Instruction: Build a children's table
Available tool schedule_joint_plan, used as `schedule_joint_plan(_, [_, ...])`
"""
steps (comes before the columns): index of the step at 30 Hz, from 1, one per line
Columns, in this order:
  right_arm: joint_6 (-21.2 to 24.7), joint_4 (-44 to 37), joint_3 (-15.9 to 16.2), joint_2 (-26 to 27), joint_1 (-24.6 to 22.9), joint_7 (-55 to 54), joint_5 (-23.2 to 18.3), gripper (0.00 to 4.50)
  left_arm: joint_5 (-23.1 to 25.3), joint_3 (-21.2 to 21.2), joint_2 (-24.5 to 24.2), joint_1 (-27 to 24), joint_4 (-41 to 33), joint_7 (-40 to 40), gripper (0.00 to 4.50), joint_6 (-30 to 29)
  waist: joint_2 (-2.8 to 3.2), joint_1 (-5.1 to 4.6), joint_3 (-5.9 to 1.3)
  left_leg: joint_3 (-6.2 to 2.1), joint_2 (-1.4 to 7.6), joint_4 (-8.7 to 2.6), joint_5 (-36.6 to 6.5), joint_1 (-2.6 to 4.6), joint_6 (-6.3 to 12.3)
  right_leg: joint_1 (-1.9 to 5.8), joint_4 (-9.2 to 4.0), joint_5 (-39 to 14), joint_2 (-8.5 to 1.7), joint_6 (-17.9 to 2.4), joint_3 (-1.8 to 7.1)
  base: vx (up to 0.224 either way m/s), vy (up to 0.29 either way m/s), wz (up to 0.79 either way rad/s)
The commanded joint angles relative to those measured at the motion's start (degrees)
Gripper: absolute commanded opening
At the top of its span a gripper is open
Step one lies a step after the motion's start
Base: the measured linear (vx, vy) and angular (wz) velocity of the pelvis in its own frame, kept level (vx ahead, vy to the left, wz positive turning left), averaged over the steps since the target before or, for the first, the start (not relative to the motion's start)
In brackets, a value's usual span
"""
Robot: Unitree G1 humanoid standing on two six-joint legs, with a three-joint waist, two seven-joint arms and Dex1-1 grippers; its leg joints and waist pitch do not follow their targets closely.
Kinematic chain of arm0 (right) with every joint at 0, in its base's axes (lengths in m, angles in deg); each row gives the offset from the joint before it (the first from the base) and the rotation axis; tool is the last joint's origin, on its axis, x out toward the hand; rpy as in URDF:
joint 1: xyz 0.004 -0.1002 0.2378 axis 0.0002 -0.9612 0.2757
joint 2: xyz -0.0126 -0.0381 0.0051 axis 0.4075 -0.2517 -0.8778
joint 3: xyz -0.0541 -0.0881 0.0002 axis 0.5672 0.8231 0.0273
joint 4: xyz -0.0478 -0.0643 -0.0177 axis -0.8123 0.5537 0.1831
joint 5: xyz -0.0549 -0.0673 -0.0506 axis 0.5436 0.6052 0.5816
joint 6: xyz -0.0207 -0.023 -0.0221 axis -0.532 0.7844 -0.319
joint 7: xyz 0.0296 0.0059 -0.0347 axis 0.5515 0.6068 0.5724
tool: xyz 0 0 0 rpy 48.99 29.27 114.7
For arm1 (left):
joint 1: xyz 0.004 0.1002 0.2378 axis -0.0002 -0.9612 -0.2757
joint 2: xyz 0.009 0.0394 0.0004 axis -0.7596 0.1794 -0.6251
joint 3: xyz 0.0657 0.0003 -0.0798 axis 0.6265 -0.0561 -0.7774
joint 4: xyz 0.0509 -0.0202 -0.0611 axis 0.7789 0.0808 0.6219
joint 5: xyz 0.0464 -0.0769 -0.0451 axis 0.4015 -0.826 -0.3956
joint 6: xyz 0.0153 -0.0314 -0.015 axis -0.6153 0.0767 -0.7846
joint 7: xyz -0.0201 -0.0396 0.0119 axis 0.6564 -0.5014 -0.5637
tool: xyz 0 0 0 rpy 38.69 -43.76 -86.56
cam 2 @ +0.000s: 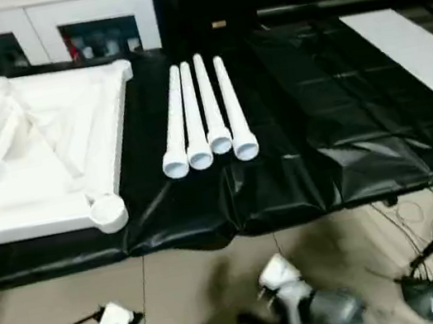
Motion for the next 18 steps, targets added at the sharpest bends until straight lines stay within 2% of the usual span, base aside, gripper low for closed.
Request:
schedule_joint_plan(1, [2.72, -11.19, 0.07, -2.25, -3.31, 4.52, -3.74, 4.43, -1.79, 1.02, -1.13, -2.84, -8.33, 2.08, 4.50, -2.19, 0.23, 0.39, -1.73, -0.84, 2.86, -3.80, -15.87, 1.07, 4.47, 1.28, -4.12, 2.72, -4.07, -12.10, 1.66, 0.000, 0.000, 0.00])
schedule_joint_plan(2, [2.99, -12.35, 0.14, -2.56, -3.74, 4.80, -4.03, 4.43, -1.94, 1.08, -1.23, -3.21, -9.13, 2.23, 4.50, -2.38, 0.30, 0.64, -1.74, -0.85, 2.81, -3.72, -15.78, 1.17, 4.63, 1.16, -4.18, 3.05, -3.98, -11.49, 1.69, 0.000, 0.000, 0.00])
schedule_joint_plan(4, [5.61, -21.32, 0.25, -5.14, -6.86, 7.55, -6.42, 4.43, -3.70, 1.09, -2.29, -6.54, -17.26, 3.49, 4.50, -5.57, 0.48, 0.74, -1.82, -0.83, 2.57, -3.68, -16.01, 1.25, 4.28, 0.97, -4.31, 1.92, -3.84, -11.21, 1.76, 0.000, 0.000, 0.00])
schedule_joint_plan(5, [5.61, -21.32, 0.25, -5.14, -6.86, 7.55, -6.42, 4.43, -3.70, 1.09, -2.29, -6.54, -17.26, 3.49, 4.50, -5.57, 0.26, 0.84, -1.69, -0.90, 2.60, -3.82, -16.35, 1.18, 4.05, 1.02, -4.39, 1.16, -3.77, -10.89, 1.77, 0.000, 0.000, 0.00])
schedule_joint_plan(6, [9.55, -30.85, 0.31, -8.28, -10.05, 10.54, -9.48, 4.43, -5.28, 0.79, -4.23, -9.81, -26.18, 4.05, 4.50, -8.85, 0.51, 1.00, -1.57, -1.01, 2.67, -3.99, -17.11, 1.21, 3.91, 1.10, -4.54, 0.38, -3.64, -10.32, 1.76, 0.000, 0.000, 0.00])
schedule_joint_plan(7, [14.13, -41.94, 0.15, -12.59, -13.51, 13.77, -13.91, 4.43, -8.83, -0.03, -6.79, -13.18, -37.18, 4.61, 4.50, -13.60, 0.78, 1.14, -1.41, -1.06, 2.81, -4.05, -17.74, 1.31, 3.58, 1.28, -4.37, 0.48, -3.46, -9.95, 1.80, 0.000, 0.000, 0.00])
schedule_joint_plan(8, [14.27, -42.27, 0.14, -12.72, -13.61, 13.87, -14.05, 4.43, -8.95, -0.05, -6.86, -13.27, -37.51, 4.63, 4.50, -13.74, 0.49, 1.53, -1.28, -1.22, 2.93, -4.26, -18.71, 1.25, 3.95, 1.29, -4.58, -0.67, -3.43, -9.15, 1.84, 0.000, 0.000, 0.00])
schedule_joint_plan(9, [17.55, -49.60, -0.38, -15.85, -15.47, 15.35, -17.66, 4.43, -11.20, -0.66, -8.93, -15.37, -45.40, 4.88, 4.50, -17.01, 0.54, 1.25, -1.13, -1.05, 2.56, -4.33, -19.26, 1.32, 3.97, 1.09, -4.72, -2.29, -3.13, -8.95, 1.83, 0.000, 0.000, 0.00])
schedule_joint_plan(10, [17.55, -49.60, -0.38, -15.85, -15.47, 15.35, -17.66, 4.43, -11.20, -0.66, -8.93, -15.37, -45.40, 4.88, 4.50, -17.01, 0.69, 1.34, -0.97, -1.04, 2.51, -4.45, -20.71, 1.45, 3.48, 0.75, -5.17, -7.21, -3.31, -8.51, 1.93, 0.000, 0.000, 0.00])
schedule_joint_plan(11, [21.04, -56.58, -2.41, -18.16, -16.11, 15.22, -22.29, 4.43, -14.28, -1.40, -10.39, -16.68, -53.14, 4.46, 4.50, -20.52, 0.83, 1.24, -0.97, -0.96, 2.36, -4.42, -20.76, 1.63, 2.64, 0.64, -5.35, -10.33, -3.36, -8.07, 2.11, 0.000, 0.000, 0.00])
schedule_joint_plan(13, [24.76, -61.23, -6.55, -17.11, -12.39, 10.49, -26.84, 4.43, -18.25, -3.32, -10.57, -14.87, -60.53, 1.88, 4.50, -24.73, 0.80, 1.14, -0.78, -1.06, 2.31, -4.59, -20.58, 1.53, 1.86, 0.42, -5.51, -13.82, -3.47, -7.20, 2.17, 0.000, 0.000, 0.00])
schedule_joint_plan(14, [25.38, -61.76, -7.19, -16.81, -11.71, 9.67, -27.47, 4.43, -18.68, -3.65, -10.50, -14.50, -61.46, 1.45, 4.50, -25.29, 0.70, 0.97, -0.95, -1.13, 2.02, -4.45, -19.32, 1.50, 1.41, 0.37, -5.39, -14.42, -3.38, -7.21, 2.11, 0.000, 0.000, 0.00])
schedule_joint_plan(15, [28.78, -62.89, -10.63, -14.17, -7.08, 3.84, -30.16, 4.43, -19.60, -5.93, -8.99, -11.18, -64.36, -1.77, 4.50, -27.98, 0.69, 0.84, -0.97, -1.09, 1.93, -4.39, -18.81, 1.45, 1.24, 0.30, -5.45, -14.87, -3.30, -6.93, 2.03, 0.000, 0.000, 0.00])
schedule_joint_plan(16, [29.95, -62.84, -12.32, -12.43, -4.20, 0.26, -30.66, 4.43, -19.68, -7.25, -7.83, -8.91, -65.10, -3.87, 4.50, -28.83, 0.22, 0.43, -0.51, -0.93, 1.63, -4.48, -17.99, 1.45, 0.20, -0.07, -5.26, -16.23, -3.08, -7.02, 2.06, 0.000, 0.000, 0.00])
schedule_joint_plan(17, [31.12, -61.67, -14.25, -9.88, -0.26, -5.01, -30.17, 4.43, -18.15, -8.84, -5.86, -5.40, -64.68, -7.00, 4.50, -28.96, 0.41, 0.13, -0.93, -0.87, 1.46, -4.10, -17.68, 1.80, -1.18, -0.20, -5.37, -18.62, -3.17, -6.45, 2.00, -0.055, -0.014, -0.03])
schedule_joint_plan(18, [31.34, -58.63, -16.61, -6.07, 5.60, -14.30, -27.25, 4.43, -15.62, -11.16, -2.62, 1.10, -62.41, -13.21, 4.50, -27.30, -0.69, -0.31, -1.07, -0.66, 1.28, -3.82, -15.66, 1.73, -2.05, -0.15, -5.29, -17.47, -2.88, -5.83, 2.01, -0.062, -0.018, -0.01])
